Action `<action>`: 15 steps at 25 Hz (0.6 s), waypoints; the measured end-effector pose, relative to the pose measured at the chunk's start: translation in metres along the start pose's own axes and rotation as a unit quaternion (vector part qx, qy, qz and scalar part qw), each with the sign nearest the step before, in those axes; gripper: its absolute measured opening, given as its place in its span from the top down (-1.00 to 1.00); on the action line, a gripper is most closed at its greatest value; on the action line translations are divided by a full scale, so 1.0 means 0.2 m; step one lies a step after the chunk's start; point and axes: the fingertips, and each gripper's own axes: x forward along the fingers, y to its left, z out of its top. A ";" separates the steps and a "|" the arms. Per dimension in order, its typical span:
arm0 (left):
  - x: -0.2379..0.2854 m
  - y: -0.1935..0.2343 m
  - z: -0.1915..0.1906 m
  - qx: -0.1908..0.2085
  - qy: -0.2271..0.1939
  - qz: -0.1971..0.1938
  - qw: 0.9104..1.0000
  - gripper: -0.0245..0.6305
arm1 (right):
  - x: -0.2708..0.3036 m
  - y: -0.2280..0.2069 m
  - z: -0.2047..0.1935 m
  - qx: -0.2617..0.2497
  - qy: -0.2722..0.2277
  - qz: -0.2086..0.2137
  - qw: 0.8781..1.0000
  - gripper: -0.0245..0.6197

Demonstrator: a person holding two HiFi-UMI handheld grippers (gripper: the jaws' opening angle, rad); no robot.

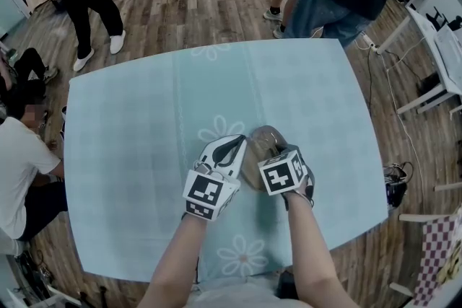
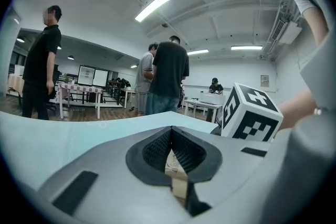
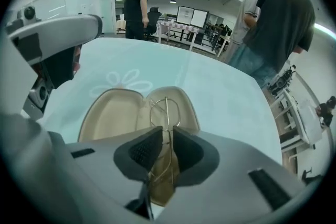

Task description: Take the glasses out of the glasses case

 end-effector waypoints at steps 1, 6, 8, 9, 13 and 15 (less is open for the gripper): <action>0.00 0.01 0.00 -0.001 0.000 0.002 1.000 0.90 | 0.01 0.00 0.00 -0.003 0.001 -0.006 1.000 0.72; -0.01 0.04 -0.02 -0.006 0.001 0.007 1.000 0.90 | 0.01 -0.01 -0.01 0.010 -0.001 -0.025 1.000 0.83; -0.01 0.04 -0.02 -0.007 0.001 0.008 1.000 0.90 | 0.00 -0.02 -0.01 0.020 -0.005 -0.026 0.999 0.84; -0.01 0.04 -0.02 -0.008 0.000 0.007 1.000 0.90 | 0.00 -0.01 -0.01 0.023 -0.006 -0.026 0.999 0.84; -0.03 0.06 -0.03 -0.007 0.001 0.007 1.000 0.90 | 0.00 0.00 0.01 0.029 -0.013 -0.023 0.999 0.85; -0.04 0.06 -0.03 -0.006 0.001 0.007 1.000 0.90 | 0.00 0.00 0.01 0.031 -0.016 -0.021 0.999 0.85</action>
